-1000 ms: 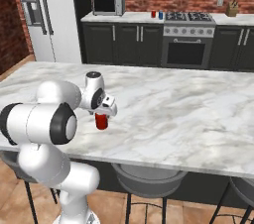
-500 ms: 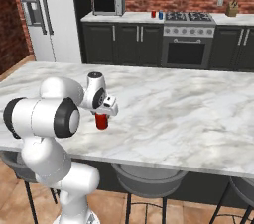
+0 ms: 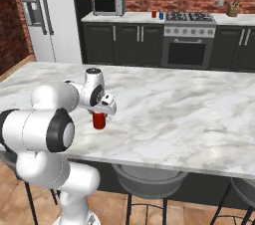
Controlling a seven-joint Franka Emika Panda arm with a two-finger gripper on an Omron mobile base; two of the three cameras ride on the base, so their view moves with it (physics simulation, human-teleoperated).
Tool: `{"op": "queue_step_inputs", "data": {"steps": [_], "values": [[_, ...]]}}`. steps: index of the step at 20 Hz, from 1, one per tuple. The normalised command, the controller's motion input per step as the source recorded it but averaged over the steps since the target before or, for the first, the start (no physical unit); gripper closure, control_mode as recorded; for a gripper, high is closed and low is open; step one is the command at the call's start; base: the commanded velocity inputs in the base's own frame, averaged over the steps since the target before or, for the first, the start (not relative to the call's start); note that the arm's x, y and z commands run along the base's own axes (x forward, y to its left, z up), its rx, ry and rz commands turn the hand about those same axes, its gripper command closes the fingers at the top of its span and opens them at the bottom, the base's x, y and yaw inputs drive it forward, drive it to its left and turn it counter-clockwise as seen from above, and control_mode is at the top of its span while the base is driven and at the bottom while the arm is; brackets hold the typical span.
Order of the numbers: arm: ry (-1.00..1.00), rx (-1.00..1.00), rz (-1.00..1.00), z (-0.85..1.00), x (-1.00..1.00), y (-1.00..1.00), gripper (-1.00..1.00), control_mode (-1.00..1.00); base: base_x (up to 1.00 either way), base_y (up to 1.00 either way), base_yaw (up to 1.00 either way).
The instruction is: Four empty soda cans are scattered around the kitchen. Gather all the cans and cluster them next to the stove for recycling.
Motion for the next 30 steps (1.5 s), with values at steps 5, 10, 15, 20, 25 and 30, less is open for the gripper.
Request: {"op": "queue_step_inputs", "data": {"steps": [5,10,15,20,25,30], "values": [[0.00,0.07,0.00,0.68,-0.93,0.00,1.00,-1.00,0.00,0.00,0.00],[0.00,0.06,0.00,0.64,-0.99,0.00,1.00,-1.00,0.00,0.00,0.00],[0.00,0.00,0.00,0.50,-1.00,0.00,1.00,-1.00,0.00,0.00,0.00],[0.00,0.00,0.00,0.36,-1.00,0.00,1.00,-1.00,0.00,0.00,0.00],[0.00,0.00,0.00,0.35,-0.99,0.00,1.00,-1.00,0.00,0.00,0.00],[0.00,0.00,0.00,0.29,-0.82,0.00,1.00,-1.00,0.00,0.00,0.00]]}}
